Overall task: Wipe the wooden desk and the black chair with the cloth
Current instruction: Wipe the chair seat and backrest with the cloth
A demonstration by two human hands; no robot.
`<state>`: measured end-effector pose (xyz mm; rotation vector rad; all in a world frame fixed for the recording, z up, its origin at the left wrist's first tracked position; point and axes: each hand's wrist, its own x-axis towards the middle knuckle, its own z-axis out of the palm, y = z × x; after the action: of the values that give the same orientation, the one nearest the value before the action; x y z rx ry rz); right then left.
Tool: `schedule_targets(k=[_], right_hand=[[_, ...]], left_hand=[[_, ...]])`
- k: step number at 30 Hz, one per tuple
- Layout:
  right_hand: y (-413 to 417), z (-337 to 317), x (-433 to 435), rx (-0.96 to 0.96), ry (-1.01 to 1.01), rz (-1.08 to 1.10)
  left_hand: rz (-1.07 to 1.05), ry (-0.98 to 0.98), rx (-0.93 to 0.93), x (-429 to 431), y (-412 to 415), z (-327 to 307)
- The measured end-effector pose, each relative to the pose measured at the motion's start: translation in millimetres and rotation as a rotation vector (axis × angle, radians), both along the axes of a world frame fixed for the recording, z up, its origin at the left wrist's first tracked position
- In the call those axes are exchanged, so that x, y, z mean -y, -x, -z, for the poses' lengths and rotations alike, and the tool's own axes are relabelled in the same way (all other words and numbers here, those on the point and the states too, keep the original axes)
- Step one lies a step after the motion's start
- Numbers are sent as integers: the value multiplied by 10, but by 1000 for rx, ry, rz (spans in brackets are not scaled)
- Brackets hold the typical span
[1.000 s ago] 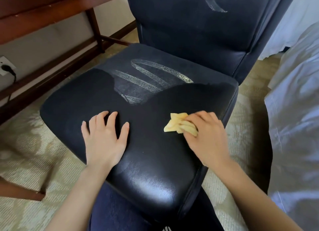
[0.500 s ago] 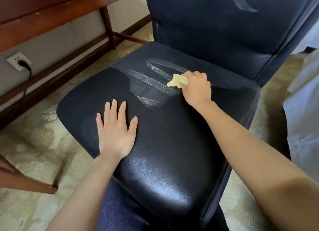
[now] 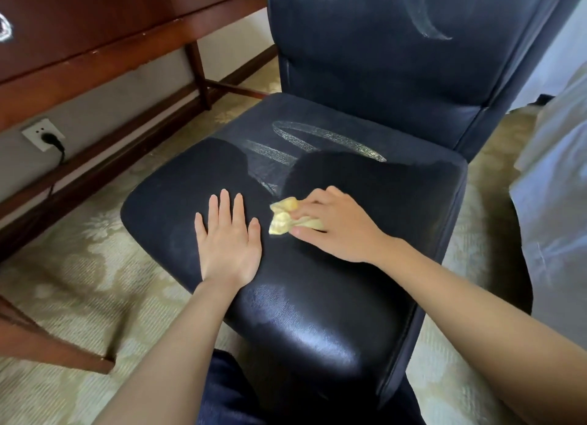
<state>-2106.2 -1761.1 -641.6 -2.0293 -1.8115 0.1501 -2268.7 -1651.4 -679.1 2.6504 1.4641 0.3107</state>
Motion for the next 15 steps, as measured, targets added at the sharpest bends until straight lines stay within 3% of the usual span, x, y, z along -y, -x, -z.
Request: schedule_targets(k=[9,15], right_hand=[[383,114,742,38,-62,-45],[39,84,317,-15,-81,91]], left_hand=[[3,-46,39,27,15,10],[9,-39,39,68,-29,12]])
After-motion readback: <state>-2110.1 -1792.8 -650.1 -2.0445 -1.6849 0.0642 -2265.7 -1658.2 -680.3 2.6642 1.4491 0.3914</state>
